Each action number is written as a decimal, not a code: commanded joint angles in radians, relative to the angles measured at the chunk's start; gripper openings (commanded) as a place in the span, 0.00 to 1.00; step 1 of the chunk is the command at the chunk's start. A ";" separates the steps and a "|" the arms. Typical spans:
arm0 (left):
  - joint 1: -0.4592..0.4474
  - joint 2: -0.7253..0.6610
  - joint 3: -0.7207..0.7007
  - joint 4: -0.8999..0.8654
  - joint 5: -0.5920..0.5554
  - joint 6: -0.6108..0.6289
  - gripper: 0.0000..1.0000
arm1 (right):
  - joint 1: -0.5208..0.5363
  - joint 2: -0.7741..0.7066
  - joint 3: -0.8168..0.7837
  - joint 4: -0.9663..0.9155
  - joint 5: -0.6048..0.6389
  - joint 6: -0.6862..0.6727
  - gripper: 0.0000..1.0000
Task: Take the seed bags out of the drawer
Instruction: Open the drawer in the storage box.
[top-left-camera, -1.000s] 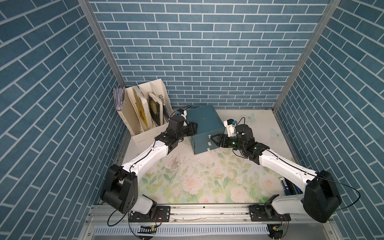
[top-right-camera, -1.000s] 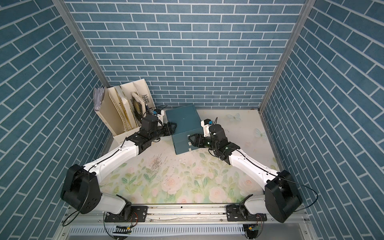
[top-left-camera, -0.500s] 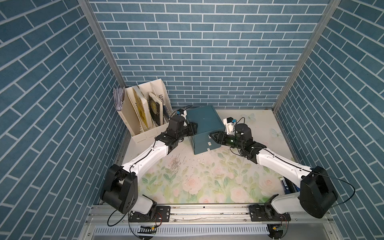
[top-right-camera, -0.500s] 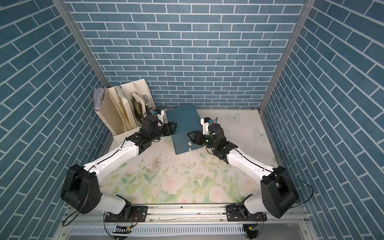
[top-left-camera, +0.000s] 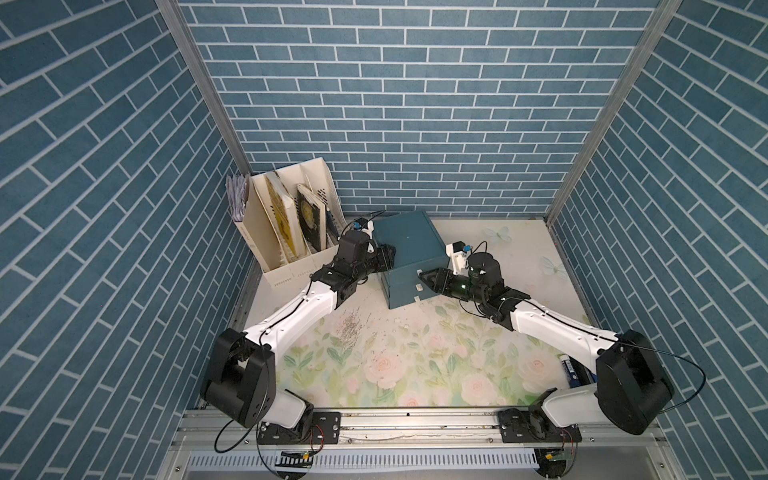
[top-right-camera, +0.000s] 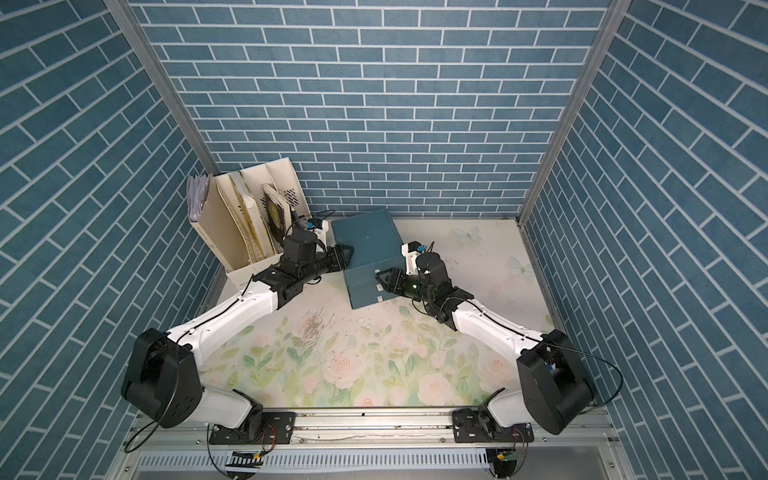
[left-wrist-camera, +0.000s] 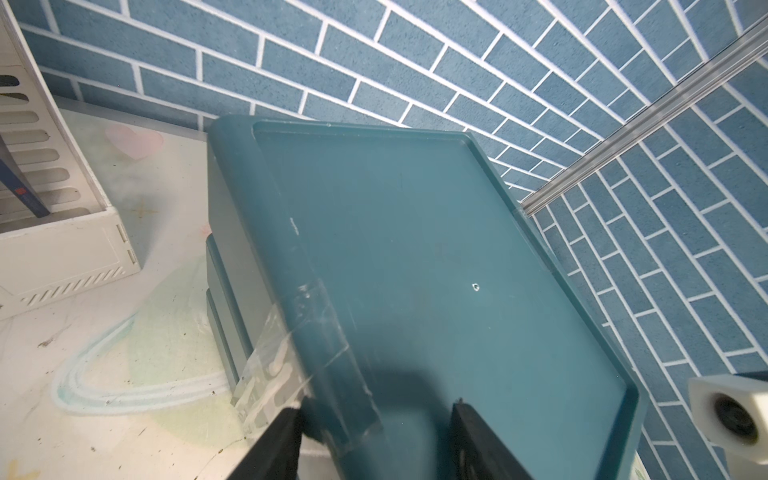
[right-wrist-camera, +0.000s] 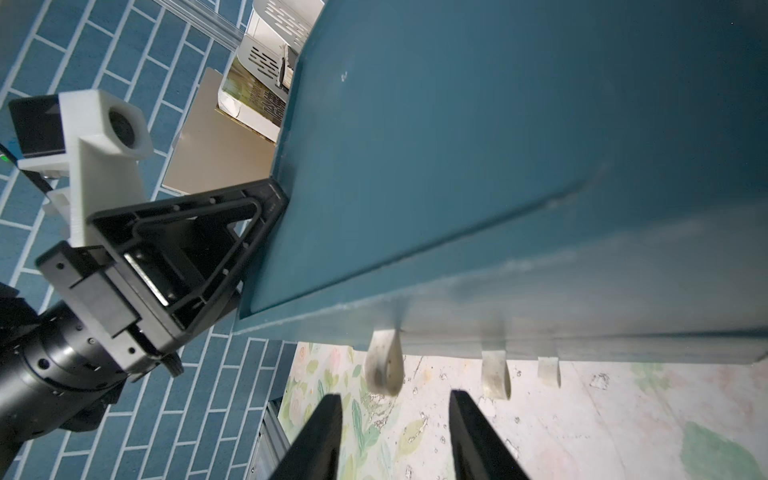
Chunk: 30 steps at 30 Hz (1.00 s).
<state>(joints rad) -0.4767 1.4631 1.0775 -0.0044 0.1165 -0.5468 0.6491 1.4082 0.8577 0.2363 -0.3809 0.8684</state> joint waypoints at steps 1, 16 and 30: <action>-0.014 -0.009 -0.010 -0.035 0.003 0.002 0.61 | 0.006 0.006 -0.005 0.051 -0.012 0.031 0.45; -0.017 -0.009 -0.009 -0.040 0.003 -0.002 0.61 | 0.006 0.060 0.031 0.094 -0.023 0.057 0.42; -0.022 -0.006 -0.002 -0.045 0.007 0.000 0.61 | 0.006 0.086 0.049 0.118 -0.019 0.073 0.16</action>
<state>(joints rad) -0.4797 1.4624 1.0775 -0.0059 0.1123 -0.5507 0.6498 1.4830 0.8818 0.3305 -0.3969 0.9390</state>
